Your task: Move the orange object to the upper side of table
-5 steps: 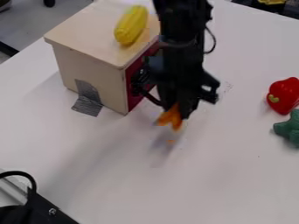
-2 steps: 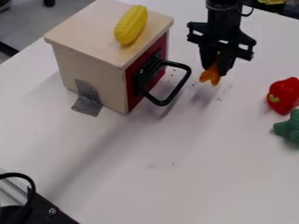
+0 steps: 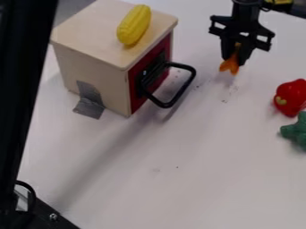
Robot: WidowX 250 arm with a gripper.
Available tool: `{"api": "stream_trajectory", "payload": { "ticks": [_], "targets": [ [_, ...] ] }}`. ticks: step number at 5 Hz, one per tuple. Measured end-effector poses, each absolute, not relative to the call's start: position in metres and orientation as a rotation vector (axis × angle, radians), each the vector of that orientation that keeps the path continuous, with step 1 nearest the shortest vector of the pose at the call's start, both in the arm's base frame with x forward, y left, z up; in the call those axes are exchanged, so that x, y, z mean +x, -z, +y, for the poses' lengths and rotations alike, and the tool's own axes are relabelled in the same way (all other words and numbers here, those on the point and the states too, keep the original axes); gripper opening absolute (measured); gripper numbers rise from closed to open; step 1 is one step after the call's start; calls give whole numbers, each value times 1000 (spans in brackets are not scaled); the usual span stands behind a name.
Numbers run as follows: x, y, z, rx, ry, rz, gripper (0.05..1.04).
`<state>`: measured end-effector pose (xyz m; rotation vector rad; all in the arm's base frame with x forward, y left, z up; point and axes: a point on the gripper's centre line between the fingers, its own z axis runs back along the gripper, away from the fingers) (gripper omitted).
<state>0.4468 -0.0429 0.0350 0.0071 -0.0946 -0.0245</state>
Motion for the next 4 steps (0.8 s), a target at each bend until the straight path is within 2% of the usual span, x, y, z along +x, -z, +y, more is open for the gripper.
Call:
{"api": "stream_trajectory", "payload": {
  "ticks": [1, 2, 3, 4],
  "targets": [
    [459, -23, -43, 14, 16, -63, 342],
    [458, -10, -43, 20, 15, -19, 416],
    [454, -9, -43, 27, 24, 1, 720],
    [455, -10, -43, 24, 31, -5, 965]
  ]
}}
